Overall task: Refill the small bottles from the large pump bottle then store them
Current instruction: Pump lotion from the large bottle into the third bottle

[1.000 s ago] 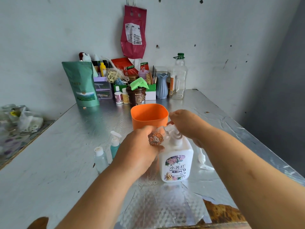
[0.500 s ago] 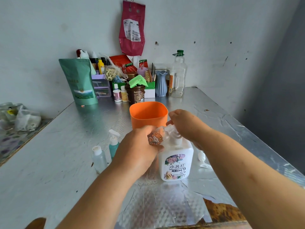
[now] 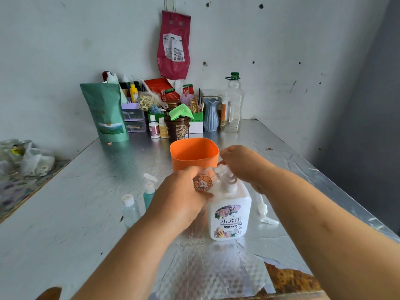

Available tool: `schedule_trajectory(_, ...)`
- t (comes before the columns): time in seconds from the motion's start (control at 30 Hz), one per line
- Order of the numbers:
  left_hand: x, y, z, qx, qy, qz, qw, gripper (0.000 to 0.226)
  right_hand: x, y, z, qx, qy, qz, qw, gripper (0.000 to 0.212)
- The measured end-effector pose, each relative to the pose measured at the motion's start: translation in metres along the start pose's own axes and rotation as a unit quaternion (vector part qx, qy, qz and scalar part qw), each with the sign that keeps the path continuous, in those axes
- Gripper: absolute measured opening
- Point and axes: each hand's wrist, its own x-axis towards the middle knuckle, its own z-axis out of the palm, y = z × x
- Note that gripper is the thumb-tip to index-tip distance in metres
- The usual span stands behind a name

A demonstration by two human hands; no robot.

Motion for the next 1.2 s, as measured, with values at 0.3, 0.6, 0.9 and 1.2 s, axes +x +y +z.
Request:
schedule_trajectory(0.3, 0.001, -0.005, 0.003, 0.002, 0.004, 0.001, 1.0, 0.048, 0.009, 0.003, 0.003, 0.019, 0.003, 0.009, 1.0, 0.037)
schedule_trajectory(0.6, 0.001, -0.011, 0.009, -0.013, 0.001, 0.002, 1.0, 0.043, 0.009, 0.012, 0.013, 0.013, 0.023, -0.019, 0.999, 0.035)
schedule_trajectory(0.9, 0.002, -0.014, 0.003, -0.017, 0.007, 0.001, 1.0, 0.045, 0.008, 0.005, 0.0, 0.024, 0.016, -0.015, 0.999, 0.041)
schedule_trajectory(1.2, 0.002, -0.016, 0.003, -0.022, 0.0, 0.005, 1.0, 0.044, 0.011, 0.006, 0.004, 0.023, 0.015, -0.004, 1.0, 0.039)
